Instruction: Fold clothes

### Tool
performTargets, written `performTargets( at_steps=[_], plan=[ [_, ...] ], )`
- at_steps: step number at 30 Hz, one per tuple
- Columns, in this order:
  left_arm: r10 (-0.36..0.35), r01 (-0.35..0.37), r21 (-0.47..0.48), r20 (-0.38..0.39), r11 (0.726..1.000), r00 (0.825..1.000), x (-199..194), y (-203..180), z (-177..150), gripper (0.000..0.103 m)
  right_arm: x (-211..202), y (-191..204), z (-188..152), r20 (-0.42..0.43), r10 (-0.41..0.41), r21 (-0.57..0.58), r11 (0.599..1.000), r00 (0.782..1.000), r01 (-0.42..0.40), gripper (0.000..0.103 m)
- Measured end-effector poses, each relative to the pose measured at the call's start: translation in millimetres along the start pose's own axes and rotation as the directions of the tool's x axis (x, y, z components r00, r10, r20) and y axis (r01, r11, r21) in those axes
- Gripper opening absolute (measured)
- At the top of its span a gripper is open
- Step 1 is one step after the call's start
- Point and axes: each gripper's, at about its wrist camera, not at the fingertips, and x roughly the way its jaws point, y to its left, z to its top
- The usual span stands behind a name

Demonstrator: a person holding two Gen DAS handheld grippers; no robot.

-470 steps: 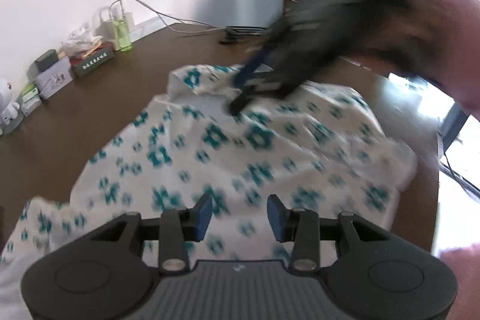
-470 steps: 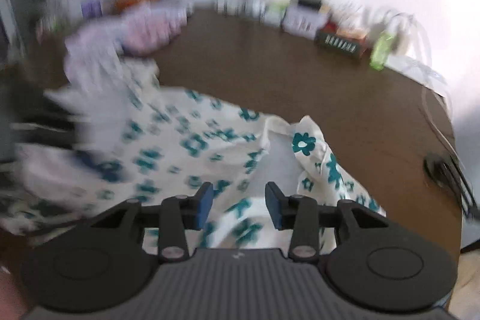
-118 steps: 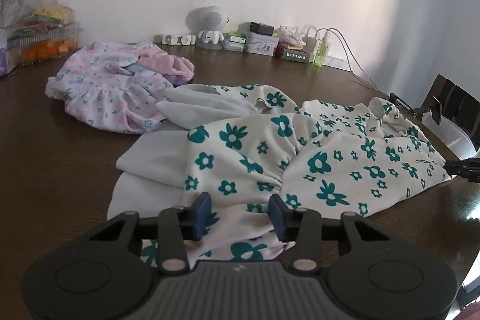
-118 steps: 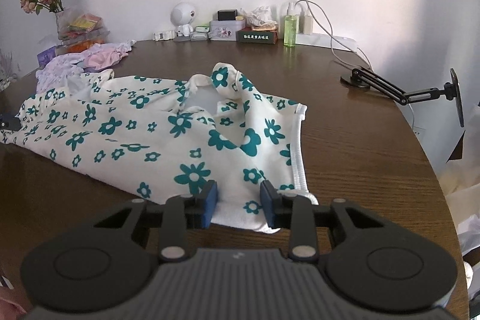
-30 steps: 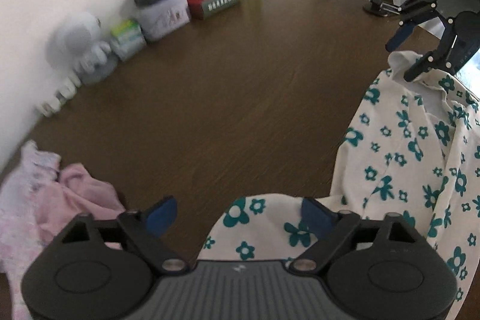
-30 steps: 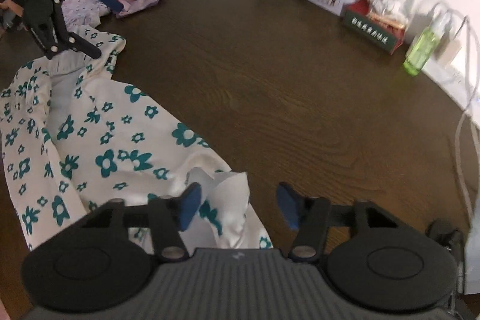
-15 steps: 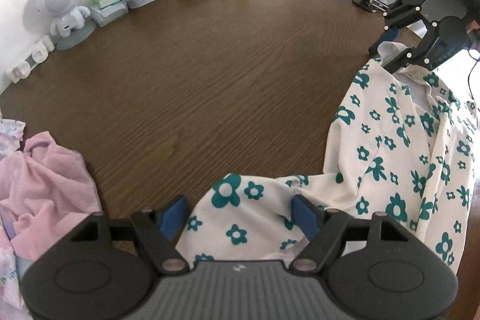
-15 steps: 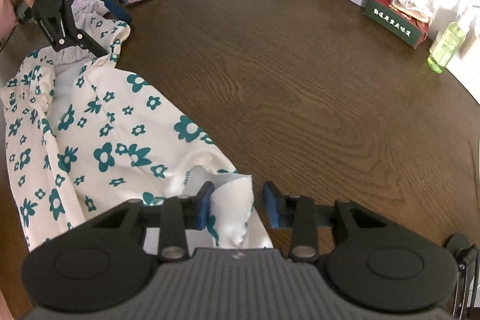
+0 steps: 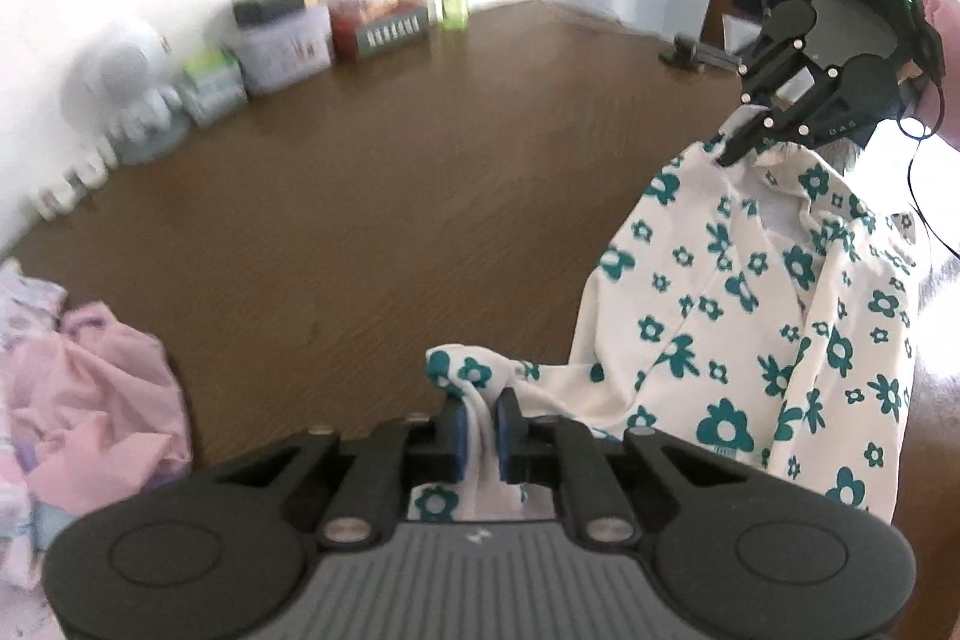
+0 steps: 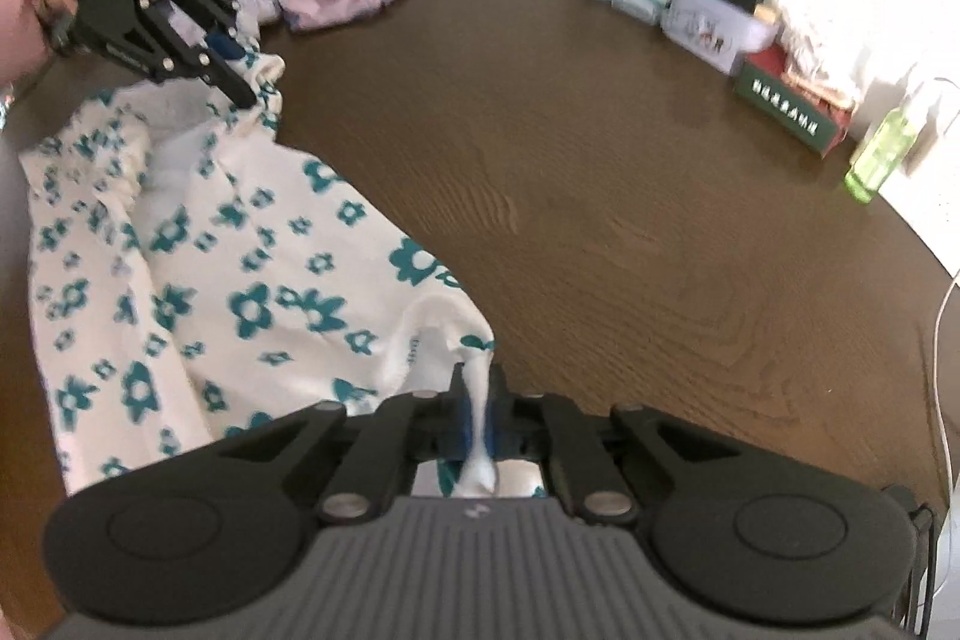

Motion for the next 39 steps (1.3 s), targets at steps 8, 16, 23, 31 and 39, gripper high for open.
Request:
performTargets(
  at_steps=[8, 16, 23, 31, 39],
  plan=[
    [0.075, -0.088, 0.059, 0.19, 0.994, 0.979, -67.4, -38.7, -18.3, 0.008, -63.9, 30.8, -18.7, 0.146, -0.043, -0.014, 0.999, 0.988, 0.045, 0.003],
    [0.075, -0.106, 0.139, 0.213, 0.985, 0.974, -117.4, -94.2, -43.2, 0.008, -109.0, 89.4, -52.6, 0.198, -0.026, -0.052, 0.998, 0.98, 0.036, 0.003],
    [0.027, -0.046, 0.156, 0.124, 0.987, 0.992, -125.5, -135.4, -90.9, 0.008, -108.0, 133.9, -86.0, 0.137, 0.01, -0.089, 0.996, 0.991, 0.003, 0.003],
    [0.017, -0.024, 0.07, 0.091, 0.997, 0.996, -109.0, -139.6, -131.2, 0.008, -90.7, 166.1, -119.1, 0.059, 0.019, -0.111, 0.994, 0.998, -0.013, 0.003],
    [0.022, -0.019, -0.038, 0.081, 0.999, 0.997, -103.6, -125.6, -153.4, 0.012, -110.4, 156.7, -124.4, 0.208, -0.011, 0.07, 0.998, 0.978, -0.004, 0.01]
  ],
)
